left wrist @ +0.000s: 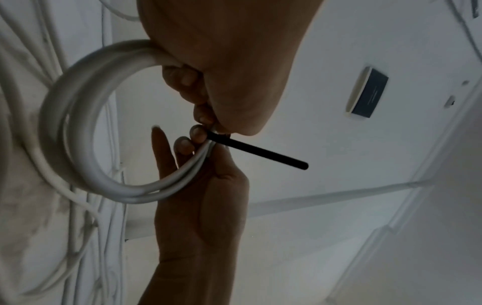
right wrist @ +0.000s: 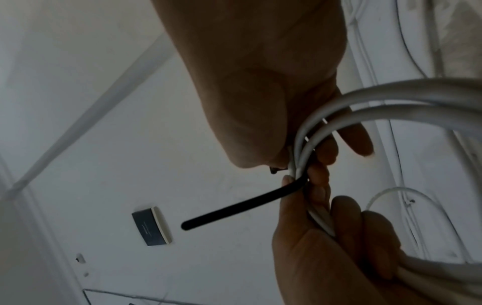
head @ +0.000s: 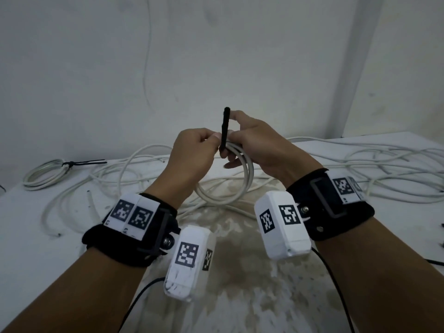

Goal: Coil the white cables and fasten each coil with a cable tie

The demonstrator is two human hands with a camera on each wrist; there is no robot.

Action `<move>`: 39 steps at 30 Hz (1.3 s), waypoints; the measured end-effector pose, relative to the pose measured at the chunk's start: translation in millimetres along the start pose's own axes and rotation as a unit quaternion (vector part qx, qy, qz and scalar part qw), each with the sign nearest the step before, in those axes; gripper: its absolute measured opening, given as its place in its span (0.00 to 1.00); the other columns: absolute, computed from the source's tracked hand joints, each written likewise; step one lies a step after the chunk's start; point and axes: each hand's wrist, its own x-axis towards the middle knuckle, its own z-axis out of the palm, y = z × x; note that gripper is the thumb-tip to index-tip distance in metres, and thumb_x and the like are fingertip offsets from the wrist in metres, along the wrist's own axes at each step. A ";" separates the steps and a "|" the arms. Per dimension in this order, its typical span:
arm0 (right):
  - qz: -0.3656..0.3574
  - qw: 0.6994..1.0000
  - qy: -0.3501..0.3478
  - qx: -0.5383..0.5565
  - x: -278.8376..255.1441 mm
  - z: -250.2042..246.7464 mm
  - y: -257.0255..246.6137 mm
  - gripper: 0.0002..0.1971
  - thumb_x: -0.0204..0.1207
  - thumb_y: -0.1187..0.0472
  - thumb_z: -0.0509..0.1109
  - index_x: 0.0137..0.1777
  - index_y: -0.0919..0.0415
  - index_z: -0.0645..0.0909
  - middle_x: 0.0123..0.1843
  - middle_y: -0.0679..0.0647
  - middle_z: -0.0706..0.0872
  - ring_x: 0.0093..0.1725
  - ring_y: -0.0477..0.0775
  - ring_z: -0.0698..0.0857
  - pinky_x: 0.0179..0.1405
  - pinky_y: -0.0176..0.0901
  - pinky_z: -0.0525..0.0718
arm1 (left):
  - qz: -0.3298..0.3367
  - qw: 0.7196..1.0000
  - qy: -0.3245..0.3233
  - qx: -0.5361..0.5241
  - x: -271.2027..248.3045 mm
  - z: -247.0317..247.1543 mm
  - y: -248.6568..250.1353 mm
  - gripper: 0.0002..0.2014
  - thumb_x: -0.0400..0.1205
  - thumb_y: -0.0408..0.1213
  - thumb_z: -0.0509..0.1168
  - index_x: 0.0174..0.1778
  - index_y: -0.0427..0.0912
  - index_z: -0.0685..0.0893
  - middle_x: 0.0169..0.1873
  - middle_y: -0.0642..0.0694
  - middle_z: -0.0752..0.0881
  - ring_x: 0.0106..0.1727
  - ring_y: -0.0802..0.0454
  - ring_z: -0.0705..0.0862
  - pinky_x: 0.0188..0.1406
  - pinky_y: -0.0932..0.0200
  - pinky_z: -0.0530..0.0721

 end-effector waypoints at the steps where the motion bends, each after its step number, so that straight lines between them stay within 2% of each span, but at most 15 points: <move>1: -0.002 1.000 -0.001 0.004 -0.4 0.0 -0.5 0.25 0.86 0.68 0.59 0.82 0.56 0.65 0.37 0.63 0.86 0.36 0.57 0.85 0.48 0.67 0.90 | -0.002 1.000 0.001 0.002 -0.8 -0.9 1.8 0.13 0.83 0.36 0.63 0.36 0.35 0.88 0.22 0.56 0.82 0.22 0.62 0.71 0.26 0.60 0.66; 5: -0.005 1.000 -0.008 0.002 0.2 1.5 -1.0 0.25 0.85 0.67 0.60 0.82 0.57 0.64 0.34 0.60 0.87 0.34 0.55 0.85 0.46 0.63 0.92 | 0.003 1.000 0.012 -0.003 -3.2 -3.2 3.6 0.12 0.83 0.36 0.64 0.34 0.42 0.86 0.21 0.57 0.82 0.29 0.60 0.75 0.35 0.60 0.73; 9: 0.020 1.000 -0.013 0.011 0.6 2.2 0.2 0.25 0.86 0.61 0.64 0.81 0.57 0.64 0.34 0.58 0.90 0.37 0.58 0.88 0.47 0.61 0.92 | -0.014 1.000 0.017 -0.004 -3.0 -5.8 3.5 0.11 0.84 0.38 0.65 0.36 0.43 0.87 0.23 0.55 0.81 0.23 0.63 0.73 0.26 0.63 0.67; 11: 0.016 0.999 0.001 -0.048 0.9 2.9 -1.0 0.21 0.86 0.56 0.65 0.77 0.55 0.68 0.39 0.57 0.92 0.40 0.57 0.91 0.48 0.57 0.92 | -0.023 0.999 0.029 -0.006 -1.7 -9.5 2.9 0.11 0.84 0.38 0.65 0.37 0.43 0.87 0.27 0.52 0.82 0.23 0.62 0.73 0.24 0.64 0.67; 14: -0.082 0.972 0.062 -0.210 2.4 -0.7 -6.0 0.18 0.79 0.61 0.69 0.68 0.50 0.75 0.50 0.51 0.88 0.47 0.52 0.88 0.53 0.54 0.88 | -0.048 0.996 0.067 -0.022 1.3 -18.7 2.2 0.12 0.84 0.37 0.65 0.36 0.43 0.87 0.28 0.49 0.81 0.20 0.61 0.71 0.23 0.62 0.66; 16: -0.148 0.948 0.021 -0.281 0.6 -2.4 -11.7 0.23 0.73 0.65 0.74 0.65 0.45 0.78 0.58 0.48 0.82 0.52 0.46 0.84 0.52 0.45 0.85 | -0.066 0.993 0.093 -0.036 4.3 -26.0 2.1 0.11 0.83 0.34 0.65 0.36 0.40 0.87 0.26 0.49 0.80 0.20 0.61 0.69 0.23 0.62 0.66; 18: -0.180 0.932 -0.042 -0.312 -3.5 1.4 -17.4 0.23 0.70 0.61 0.79 0.61 0.39 0.80 0.61 0.47 0.79 0.56 0.43 0.82 0.51 0.35 0.81 | -0.076 0.991 0.103 -0.040 5.3 -32.0 2.8 0.10 0.81 0.31 0.64 0.36 0.38 0.86 0.24 0.50 0.77 0.19 0.59 0.68 0.23 0.62 0.65; 20: -0.215 0.925 -0.035 -0.313 -4.7 8.1 -19.2 0.14 0.70 0.53 0.81 0.53 0.39 0.85 0.56 0.46 0.83 0.53 0.43 0.84 0.50 0.33 0.80 | -0.082 0.991 0.100 -0.044 4.6 -34.0 3.7 0.10 0.80 0.29 0.63 0.33 0.38 0.86 0.20 0.54 0.76 0.19 0.60 0.69 0.23 0.62 0.65; 22: -0.249 0.927 0.008 -0.280 -5.4 13.8 -20.4 0.04 0.73 0.49 0.79 0.44 0.43 0.87 0.47 0.43 0.86 0.47 0.44 0.87 0.47 0.38 0.81 | -0.086 0.991 0.090 -0.049 2.7 -32.3 4.6 0.12 0.80 0.30 0.64 0.30 0.39 0.83 0.14 0.59 0.73 0.17 0.62 0.68 0.23 0.62 0.64; 23: -0.255 0.930 0.026 -0.263 -5.5 15.5 -20.6 0.05 0.74 0.50 0.77 0.41 0.48 0.87 0.43 0.42 0.88 0.44 0.45 0.88 0.46 0.41 0.82 | -0.085 0.991 0.084 -0.052 2.4 -30.6 4.3 0.12 0.79 0.30 0.65 0.29 0.38 0.82 0.15 0.58 0.73 0.16 0.61 0.67 0.23 0.62 0.64; 26: -0.235 0.954 0.073 -0.168 -2.3 16.4 -19.6 0.10 0.80 0.58 0.72 0.46 0.66 0.86 0.38 0.55 0.92 0.38 0.52 0.91 0.47 0.56 0.89 | -0.067 0.993 0.080 -0.054 2.3 -25.7 4.8 0.10 0.80 0.33 0.67 0.34 0.33 0.84 0.27 0.46 0.78 0.18 0.59 0.65 0.23 0.61 0.63; 29: -0.201 0.955 0.122 -0.178 3.2 18.3 -17.1 0.09 0.86 0.61 0.62 0.49 0.64 0.81 0.35 0.54 0.91 0.36 0.50 0.89 0.50 0.60 0.87 | -0.051 0.995 0.080 -0.033 1.9 -22.4 6.0 0.12 0.84 0.37 0.66 0.36 0.39 0.87 0.30 0.45 0.80 0.19 0.59 0.66 0.22 0.60 0.63; 32: -0.198 0.927 0.131 -0.289 6.5 21.2 -14.1 0.13 0.88 0.60 0.54 0.47 0.65 0.78 0.41 0.60 0.89 0.43 0.61 0.87 0.51 0.60 0.84 | -0.045 0.996 0.078 0.006 -0.2 -18.0 5.7 0.13 0.85 0.39 0.65 0.34 0.46 0.87 0.25 0.54 0.81 0.18 0.62 0.69 0.24 0.61 0.65; 35: -0.203 0.902 0.152 -0.350 2.3 21.0 -14.3 0.16 0.86 0.61 0.58 0.62 0.64 0.85 0.46 0.59 0.91 0.51 0.61 0.87 0.55 0.56 0.83 | -0.056 0.995 0.082 0.022 -0.2 -16.9 4.0 0.16 0.84 0.40 0.65 0.28 0.47 0.82 0.14 0.58 0.74 0.15 0.61 0.66 0.24 0.60 0.64; 39: -0.191 0.902 0.154 -0.356 -6.9 17.3 -21.3 0.12 0.81 0.59 0.69 0.61 0.55 0.90 0.55 0.53 0.92 0.56 0.55 0.88 0.58 0.51 0.84 | -0.077 0.993 0.090 0.026 1.6 -18.0 3.1 0.18 0.83 0.40 0.65 0.26 0.41 0.79 0.10 0.57 0.68 0.15 0.57 0.64 0.23 0.60 0.62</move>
